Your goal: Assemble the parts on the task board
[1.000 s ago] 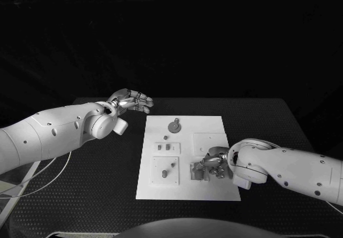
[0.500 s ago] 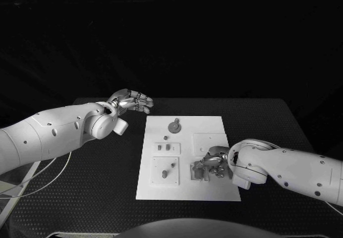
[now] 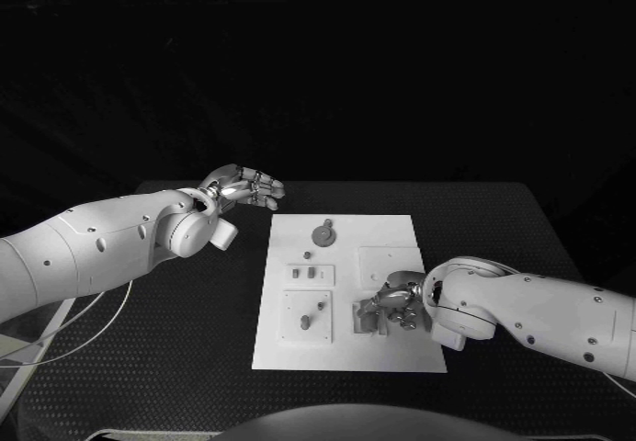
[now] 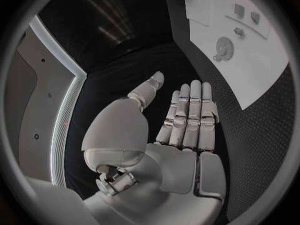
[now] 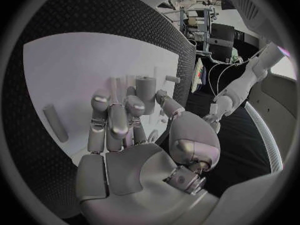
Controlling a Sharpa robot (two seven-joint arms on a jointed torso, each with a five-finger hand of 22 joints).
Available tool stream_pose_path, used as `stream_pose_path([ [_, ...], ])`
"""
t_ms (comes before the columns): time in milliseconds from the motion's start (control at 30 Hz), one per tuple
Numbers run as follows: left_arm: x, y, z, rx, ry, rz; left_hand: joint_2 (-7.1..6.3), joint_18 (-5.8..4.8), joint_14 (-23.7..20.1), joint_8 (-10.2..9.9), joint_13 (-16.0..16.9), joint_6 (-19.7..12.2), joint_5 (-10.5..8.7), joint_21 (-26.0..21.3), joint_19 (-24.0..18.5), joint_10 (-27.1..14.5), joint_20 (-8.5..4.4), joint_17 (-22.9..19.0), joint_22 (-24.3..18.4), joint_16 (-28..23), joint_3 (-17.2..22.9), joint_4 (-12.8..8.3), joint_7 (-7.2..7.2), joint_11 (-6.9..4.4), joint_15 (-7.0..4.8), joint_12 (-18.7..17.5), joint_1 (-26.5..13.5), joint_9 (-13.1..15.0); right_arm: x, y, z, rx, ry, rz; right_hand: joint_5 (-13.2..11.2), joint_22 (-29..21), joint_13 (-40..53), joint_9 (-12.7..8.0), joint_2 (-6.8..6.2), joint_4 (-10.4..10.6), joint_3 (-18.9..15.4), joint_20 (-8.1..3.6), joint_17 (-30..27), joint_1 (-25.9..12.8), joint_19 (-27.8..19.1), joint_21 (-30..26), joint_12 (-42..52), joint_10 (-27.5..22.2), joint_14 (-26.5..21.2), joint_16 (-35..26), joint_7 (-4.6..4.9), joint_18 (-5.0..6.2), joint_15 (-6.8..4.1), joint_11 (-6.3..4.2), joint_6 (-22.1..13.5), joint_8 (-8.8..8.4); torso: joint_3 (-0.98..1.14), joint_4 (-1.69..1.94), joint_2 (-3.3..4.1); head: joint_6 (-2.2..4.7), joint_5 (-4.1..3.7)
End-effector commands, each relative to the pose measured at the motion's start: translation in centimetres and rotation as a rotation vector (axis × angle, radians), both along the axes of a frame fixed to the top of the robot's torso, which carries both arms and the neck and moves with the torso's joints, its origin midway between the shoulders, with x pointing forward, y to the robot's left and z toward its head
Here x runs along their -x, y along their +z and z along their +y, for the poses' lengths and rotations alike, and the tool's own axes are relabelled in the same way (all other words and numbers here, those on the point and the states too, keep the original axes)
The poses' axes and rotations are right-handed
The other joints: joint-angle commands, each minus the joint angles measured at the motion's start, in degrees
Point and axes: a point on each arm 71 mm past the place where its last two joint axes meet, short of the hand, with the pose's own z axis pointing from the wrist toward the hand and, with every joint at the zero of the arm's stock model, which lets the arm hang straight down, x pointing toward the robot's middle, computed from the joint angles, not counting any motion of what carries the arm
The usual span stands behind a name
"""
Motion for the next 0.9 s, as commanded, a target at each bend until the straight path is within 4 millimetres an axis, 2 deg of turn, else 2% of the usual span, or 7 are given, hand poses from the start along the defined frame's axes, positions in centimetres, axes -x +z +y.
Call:
stream_pose_path([
  [33,0.03,0.11,-0.23,0.014,-0.013,-0.001,-0.13,0.10,0.4,0.3,-0.1,-0.6,0.23,0.2,-0.2,-0.5,0.35,0.1,-0.1,-0.2,-0.1,0.0,0.00,-0.14,0.01,0.2,-0.6,-0.1,0.52,-0.34,0.43,-0.009,0.031,0.037,0.3,0.5,0.1,0.1,0.07,0.0,0.3,-0.26,0.0,-0.2,-0.1,-0.2,-0.3,-0.7,-0.2,-0.2,1.08,2.15,0.03,0.44,0.8,-0.20,0.01,0.01,0.00,-0.02,0.06],
  [467,0.03,0.11,-0.24,0.014,-0.013,-0.001,-0.13,0.10,0.4,0.3,-0.1,-0.6,0.23,0.2,-0.2,-0.5,0.35,0.2,-0.1,-0.3,-0.1,0.0,0.00,-0.14,0.01,0.2,-0.6,-0.1,0.37,-0.37,0.33,-0.011,0.017,0.024,0.3,0.5,0.1,0.1,0.01,0.0,0.3,-0.25,-0.1,-0.3,-0.1,-0.2,-0.3,-0.8,-0.2,-0.2,1.10,2.15,0.04,0.46,0.8,-0.23,0.01,0.00,0.01,-0.03,0.10],
  [633,0.04,0.11,-0.21,0.014,-0.013,0.000,-0.13,0.10,0.4,0.4,-0.1,-0.6,0.23,0.2,-0.2,-0.5,0.35,0.2,-0.1,-0.3,-0.1,0.0,0.00,-0.14,0.01,0.2,-0.6,-0.1,0.45,-0.42,0.42,-0.015,0.031,0.033,0.3,0.5,0.1,-0.1,-0.85,0.2,0.4,-0.21,-0.5,-0.6,-0.2,-0.3,-0.4,-1.0,-0.5,-0.4,1.34,2.15,0.20,0.67,-0.1,-0.79,0.00,0.02,0.02,-0.02,0.11],
  [733,0.03,0.10,-0.22,0.014,-0.012,0.000,-0.13,0.10,0.4,0.4,-0.1,-0.6,0.23,0.2,-0.2,-0.5,0.35,0.2,-0.1,-0.3,-0.1,0.0,0.00,-0.14,0.01,0.2,-0.6,-0.1,0.52,-0.46,0.47,-0.014,0.040,0.040,0.3,0.4,0.1,-0.3,-2.16,0.7,0.6,-0.19,-0.9,-1.0,-0.3,-0.4,-0.5,-1.3,-0.9,-0.5,1.61,2.15,0.46,0.94,-0.7,-1.27,0.03,0.01,0.01,-0.04,0.11],
  [900,0.03,0.11,-0.21,0.014,-0.012,0.000,-0.13,0.10,0.4,0.4,-0.1,-0.6,0.23,0.2,-0.2,-0.5,0.35,0.2,-0.1,-0.3,-0.1,0.0,0.00,-0.14,0.01,0.2,-0.6,-0.1,0.54,-0.47,0.46,-0.014,0.041,0.041,0.3,0.3,0.1,-0.4,-6.11,3.5,2.6,-0.20,-1.5,-0.8,-0.3,-0.6,-0.8,-1.9,-1.5,-0.7,1.88,2.15,0.70,1.15,-1.1,-1.65,-0.01,0.03,0.01,-0.11,0.13],
])
